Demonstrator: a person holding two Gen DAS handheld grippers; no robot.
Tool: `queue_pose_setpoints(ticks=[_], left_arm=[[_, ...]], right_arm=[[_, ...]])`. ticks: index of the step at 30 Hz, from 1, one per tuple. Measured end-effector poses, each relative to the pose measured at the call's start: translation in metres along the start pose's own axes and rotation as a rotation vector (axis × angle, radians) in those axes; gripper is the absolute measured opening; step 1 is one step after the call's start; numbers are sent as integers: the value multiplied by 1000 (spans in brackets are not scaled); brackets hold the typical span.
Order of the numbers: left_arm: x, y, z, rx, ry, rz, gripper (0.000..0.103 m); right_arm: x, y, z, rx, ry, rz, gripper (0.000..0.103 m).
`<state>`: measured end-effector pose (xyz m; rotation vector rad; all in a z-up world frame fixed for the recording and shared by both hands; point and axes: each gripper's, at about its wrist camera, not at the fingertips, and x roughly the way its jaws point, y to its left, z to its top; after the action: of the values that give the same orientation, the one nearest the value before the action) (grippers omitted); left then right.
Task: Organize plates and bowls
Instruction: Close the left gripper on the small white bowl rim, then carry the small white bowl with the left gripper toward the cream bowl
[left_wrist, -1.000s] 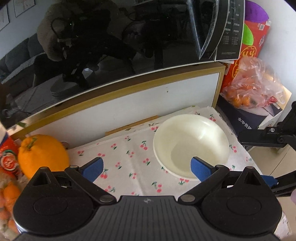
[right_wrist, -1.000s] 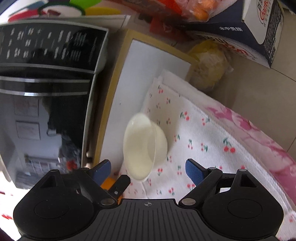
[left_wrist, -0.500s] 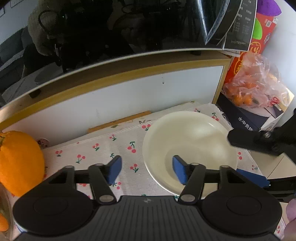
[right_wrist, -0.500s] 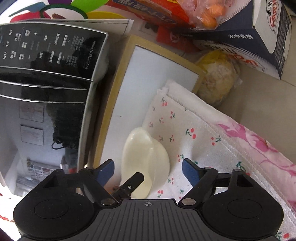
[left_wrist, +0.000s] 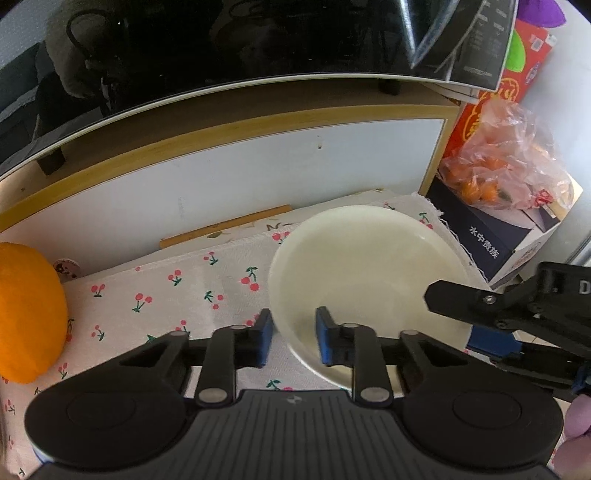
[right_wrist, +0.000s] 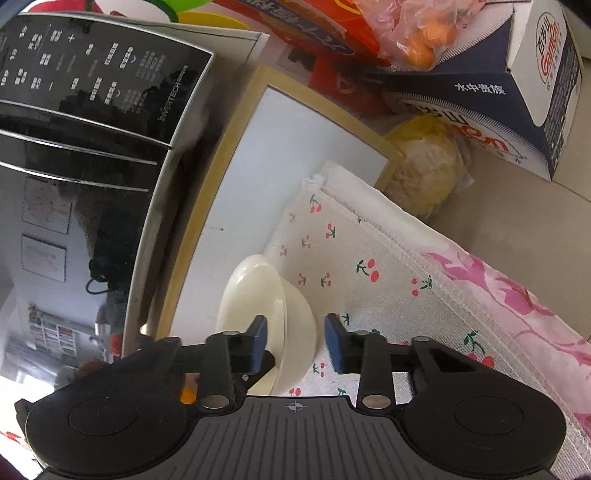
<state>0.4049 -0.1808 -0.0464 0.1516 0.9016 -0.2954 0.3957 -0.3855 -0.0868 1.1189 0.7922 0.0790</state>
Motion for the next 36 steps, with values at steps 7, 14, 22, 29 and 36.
queue_pose_setpoints(ticks=[7,14,22,29,36], left_arm=[[0,-3,-1,-7,-2,7,18],[-2,-7,0,-11,-1,16,17],[-18,-10,1,-10,-15,25,17],[-39,-11,3,-15,-26,43,17],[-61,-9,0,-41,-28,50,17]], right_arm=[[1,4,-2,-43,-12,-15,16],[-3,5,-3,-44,-13,-19,15],[-17,16,-4,-58,-20,-12,15],[-32,29,-8,-72,-13,7,15],[-50,44,-15,-89,-4,26,15]])
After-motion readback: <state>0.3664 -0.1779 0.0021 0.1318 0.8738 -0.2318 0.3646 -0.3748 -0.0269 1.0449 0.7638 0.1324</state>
